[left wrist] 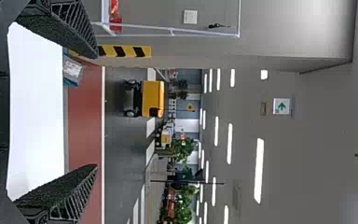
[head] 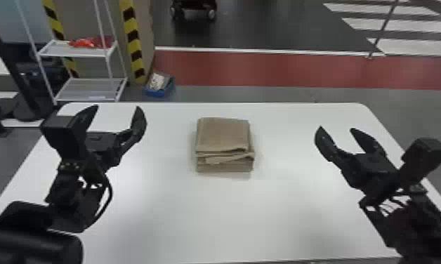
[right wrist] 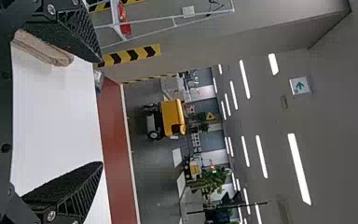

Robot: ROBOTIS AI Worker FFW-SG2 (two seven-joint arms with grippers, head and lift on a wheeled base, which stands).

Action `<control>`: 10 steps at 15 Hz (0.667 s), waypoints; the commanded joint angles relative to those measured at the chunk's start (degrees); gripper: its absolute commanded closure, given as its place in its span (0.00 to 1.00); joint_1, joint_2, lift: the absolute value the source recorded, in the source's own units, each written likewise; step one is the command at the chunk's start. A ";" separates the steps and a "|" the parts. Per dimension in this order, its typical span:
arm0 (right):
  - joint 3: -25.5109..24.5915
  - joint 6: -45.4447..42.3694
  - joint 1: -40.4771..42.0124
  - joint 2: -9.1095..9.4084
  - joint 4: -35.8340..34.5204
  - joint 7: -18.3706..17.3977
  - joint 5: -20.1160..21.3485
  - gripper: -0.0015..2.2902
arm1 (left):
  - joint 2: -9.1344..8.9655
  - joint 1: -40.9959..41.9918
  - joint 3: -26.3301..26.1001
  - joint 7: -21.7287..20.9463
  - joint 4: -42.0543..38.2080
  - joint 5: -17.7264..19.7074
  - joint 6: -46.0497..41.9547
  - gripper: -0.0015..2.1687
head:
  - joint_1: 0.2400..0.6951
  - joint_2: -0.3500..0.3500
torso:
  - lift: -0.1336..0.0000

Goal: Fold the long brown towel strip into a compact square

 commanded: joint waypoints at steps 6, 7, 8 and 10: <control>0.05 0.00 0.42 0.09 -0.42 0.00 -0.11 0.05 | 0.11 0.35 0.15 -0.47 -0.43 0.84 0.39 0.02 | 0.87 0.43 | 0.10; 0.05 0.00 0.42 0.09 -0.42 0.00 -0.11 0.05 | 0.11 0.35 0.15 -0.64 -0.43 0.84 0.57 0.02 | 0.87 0.43 | 0.10; -0.04 0.00 0.42 0.09 -0.42 0.00 -0.11 0.05 | 0.11 0.27 0.15 -0.73 -0.35 0.84 0.57 0.02 | 0.88 0.43 | 0.10; 0.05 0.00 0.42 0.09 -0.42 0.00 -0.11 0.05 | 0.11 0.00 -0.11 -0.82 -0.35 0.84 0.57 0.02 | 0.88 0.43 | 0.10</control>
